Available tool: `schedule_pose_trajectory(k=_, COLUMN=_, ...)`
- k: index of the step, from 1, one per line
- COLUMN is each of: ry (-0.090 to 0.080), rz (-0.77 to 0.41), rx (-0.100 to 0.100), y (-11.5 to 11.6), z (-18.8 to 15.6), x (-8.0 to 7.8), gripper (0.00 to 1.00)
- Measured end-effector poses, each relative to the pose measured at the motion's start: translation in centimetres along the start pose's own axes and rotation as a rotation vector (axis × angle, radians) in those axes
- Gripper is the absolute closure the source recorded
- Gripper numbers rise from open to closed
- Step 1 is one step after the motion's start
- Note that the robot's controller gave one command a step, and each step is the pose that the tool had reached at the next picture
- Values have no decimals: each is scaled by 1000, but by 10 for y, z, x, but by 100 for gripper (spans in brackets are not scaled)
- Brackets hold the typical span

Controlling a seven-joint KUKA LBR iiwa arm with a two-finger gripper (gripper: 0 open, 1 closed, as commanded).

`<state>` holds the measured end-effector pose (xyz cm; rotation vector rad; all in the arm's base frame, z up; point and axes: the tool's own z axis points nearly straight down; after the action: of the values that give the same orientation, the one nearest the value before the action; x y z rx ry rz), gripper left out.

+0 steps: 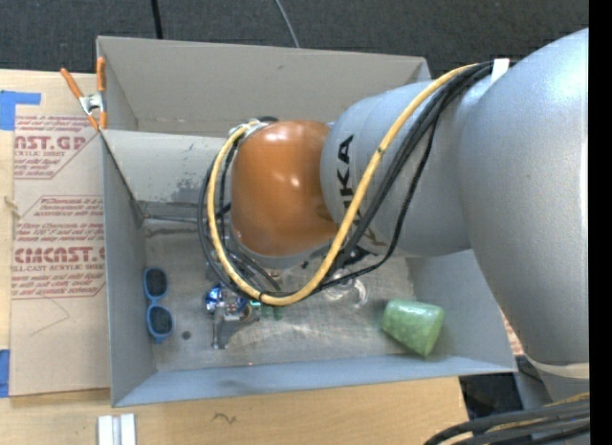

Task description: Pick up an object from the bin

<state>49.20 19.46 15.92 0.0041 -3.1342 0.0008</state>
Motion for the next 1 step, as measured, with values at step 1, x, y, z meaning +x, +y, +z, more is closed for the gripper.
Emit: schedule_pose_trajectory(k=1, ry=-19, rz=-209, rx=-3, y=12, z=87, x=5, gripper=0)
